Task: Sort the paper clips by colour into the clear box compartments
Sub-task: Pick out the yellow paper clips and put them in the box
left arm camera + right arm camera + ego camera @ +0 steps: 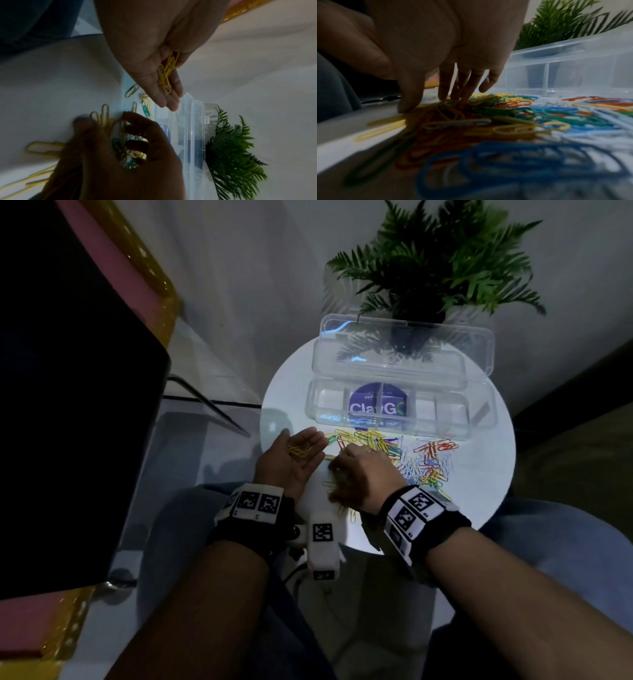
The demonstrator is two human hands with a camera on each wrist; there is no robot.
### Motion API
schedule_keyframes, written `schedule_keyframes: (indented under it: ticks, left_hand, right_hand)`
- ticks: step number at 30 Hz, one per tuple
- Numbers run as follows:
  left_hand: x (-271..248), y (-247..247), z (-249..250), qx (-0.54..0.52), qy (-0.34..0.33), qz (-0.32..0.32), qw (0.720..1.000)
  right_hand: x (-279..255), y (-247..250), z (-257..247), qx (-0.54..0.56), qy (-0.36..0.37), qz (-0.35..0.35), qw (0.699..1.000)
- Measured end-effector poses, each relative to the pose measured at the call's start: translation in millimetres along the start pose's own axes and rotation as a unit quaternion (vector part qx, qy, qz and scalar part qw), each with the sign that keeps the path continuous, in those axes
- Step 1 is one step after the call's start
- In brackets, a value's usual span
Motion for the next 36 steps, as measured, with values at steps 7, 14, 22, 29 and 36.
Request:
schedule_keyframes:
  ticks: [7, 14, 22, 29, 36]
  left_hand:
    - [-0.6, -4.8, 0.3, -0.006, 0.008, -0.014, 1.000]
    - [0.5, -1.0, 1.4, -0.018, -0.008, -0.001, 1.000]
    - [3.6, 3.3, 1.6, -0.026, -0.023, 0.046, 0.998]
    - [-8.8, -40.2, -12.2, -0.046, -0.005, -0.089, 0.995]
    - [-7.8, -37.6, -13.1, -0.079, 0.027, -0.069, 0.994]
  right_hand:
    - [9.7, 5.8, -5.0, -0.055, 0.009, 0.024, 0.998]
    - [15.6, 13.0, 0.7, 0.063, 0.011, 0.043, 0.997]
    - [0.2, 51.6, 7.2, 0.316, -0.027, 0.146, 0.937]
    - [5.4, 62.2, -49.9, 0.173, 0.104, 0.140, 0.969]
    - [-4.1, 73.0, -32.1, 0.227, 0.049, 0.156, 0.960]
Point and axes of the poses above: each hand's wrist, its own x-axis towards the middle knuckle, its own y-axis out of the back of the hand, z = x × y, the point moved 7 cm from there along x, towards the middle knuckle, and after that the axes turned 6 degrees about x, right-handed, at the moved point
